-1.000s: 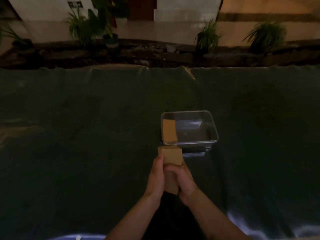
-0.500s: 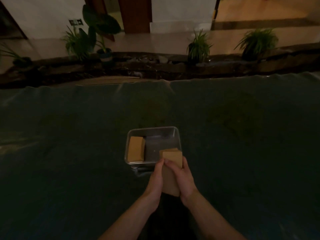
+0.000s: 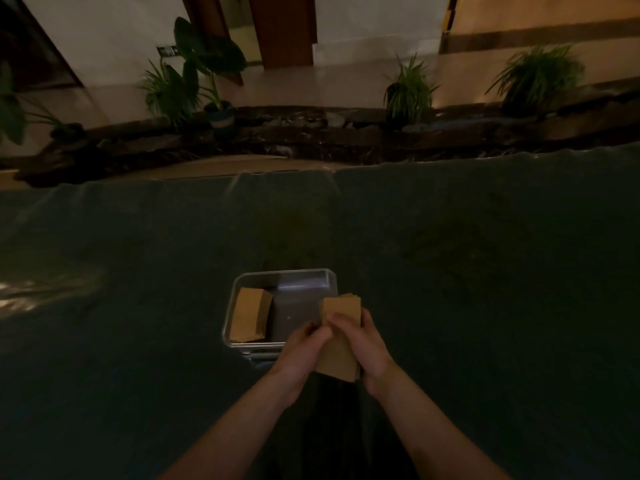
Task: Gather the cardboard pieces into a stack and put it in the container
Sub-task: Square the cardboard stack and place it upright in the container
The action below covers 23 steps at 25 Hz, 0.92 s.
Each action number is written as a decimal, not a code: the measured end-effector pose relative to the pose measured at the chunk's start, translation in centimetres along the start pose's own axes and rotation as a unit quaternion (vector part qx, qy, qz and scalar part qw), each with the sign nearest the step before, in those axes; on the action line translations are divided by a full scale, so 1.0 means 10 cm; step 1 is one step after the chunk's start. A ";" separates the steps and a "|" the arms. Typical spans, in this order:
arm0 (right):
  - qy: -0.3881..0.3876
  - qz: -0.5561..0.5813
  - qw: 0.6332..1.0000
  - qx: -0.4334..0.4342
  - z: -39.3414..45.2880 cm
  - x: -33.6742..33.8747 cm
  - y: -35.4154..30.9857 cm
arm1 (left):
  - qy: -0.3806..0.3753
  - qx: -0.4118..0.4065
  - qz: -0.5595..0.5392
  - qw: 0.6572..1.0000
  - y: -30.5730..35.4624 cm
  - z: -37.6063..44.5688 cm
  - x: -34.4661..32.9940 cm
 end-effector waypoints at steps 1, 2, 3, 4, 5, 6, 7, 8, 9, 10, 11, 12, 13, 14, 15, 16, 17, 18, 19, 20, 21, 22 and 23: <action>0.001 0.000 1.000 -0.004 0.06 0.00 -0.02 | 0.017 0.000 -0.002 1.000 0.03 0.05 0.02; 0.002 -0.002 1.000 -0.007 0.11 0.00 -0.05 | 0.029 0.001 -0.004 1.000 0.07 0.09 0.04; 0.001 -0.004 1.000 -0.010 0.16 -0.01 -0.07 | 0.030 0.003 -0.010 0.999 0.10 0.15 0.06; -0.003 -0.008 1.000 -0.014 0.23 -0.04 -0.10 | 0.031 0.008 -0.014 0.999 0.12 0.23 0.09; -0.005 -0.012 1.000 -0.017 0.30 -0.05 -0.14 | 0.033 0.012 -0.023 0.999 0.14 0.31 0.14; -0.003 -0.015 1.000 -0.018 0.37 -0.06 -0.18 | 0.043 0.019 -0.036 0.998 0.16 0.40 0.21; 0.011 -0.018 1.000 -0.014 0.45 -0.06 -0.22 | 0.060 0.027 -0.049 0.997 0.18 0.50 0.29; 0.039 -0.020 0.999 -0.005 0.54 -0.03 -0.26 | 0.077 0.037 -0.057 0.995 0.20 0.61 0.38; 0.078 -0.021 0.997 0.001 0.64 0.01 -0.30 | 0.091 0.049 -0.060 0.993 0.22 0.74 0.48; 0.116 -0.027 0.993 0.003 0.72 0.07 -0.30 | 0.101 0.059 -0.060 0.991 0.23 0.85 0.58; 0.141 -0.038 0.989 -0.002 0.80 0.12 -0.28 | 0.107 0.066 -0.064 0.990 0.24 0.96 0.66; 0.152 -0.052 0.987 -0.012 0.88 0.16 -0.24 | 0.113 0.070 -0.067 0.989 0.24 1.07 0.72; 0.155 -0.064 0.985 -0.028 0.95 0.19 -0.18 | 0.120 0.074 -0.066 0.988 0.23 1.16 0.76; 0.153 -0.071 0.985 -0.044 1.02 0.19 -0.13 | 0.129 0.080 -0.054 0.987 0.21 1.24 0.79; 0.148 -0.074 0.984 -0.060 1.07 0.18 -0.07 | 0.134 0.087 -0.035 0.987 0.18 1.32 0.78; 0.143 -0.074 0.984 -0.072 1.11 0.17 -0.02 | 0.134 0.096 -0.015 0.986 0.15 1.36 0.77; 0.138 -0.075 0.984 -0.079 1.14 0.15 0.02 | 0.128 0.108 0.000 0.986 0.11 1.42 0.73; 0.134 -0.078 0.985 -0.081 1.17 0.14 0.05 | 0.120 0.120 0.006 0.985 0.05 1.47 0.70; 0.132 -0.080 0.985 -0.080 1.21 0.13 0.08 | 0.113 0.132 0.006 0.985 0.00 1.52 0.67; 0.130 -0.076 0.986 -0.077 1.24 0.12 0.11 | 0.108 0.143 0.008 0.984 -0.04 1.56 0.65; 0.131 -0.069 0.986 -0.076 1.28 0.11 0.13 | 0.105 0.150 0.014 0.983 -0.06 1.60 0.63; 0.134 -0.060 0.986 -0.076 1.30 0.10 0.15 | 0.103 0.153 0.024 0.983 -0.09 1.64 0.61; 0.136 -0.054 0.987 -0.072 1.31 0.10 0.15 | 0.103 0.152 0.033 0.983 -0.11 1.68 0.58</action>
Point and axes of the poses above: each hand's wrist, its own z-axis towards the middle knuckle, its own x-axis out of the back of the hand, y = z × x, the point moved 5 cm from there along z, towards the middle knuckle, and after that the axes turned 7 degrees about x, right-handed, at the moved point
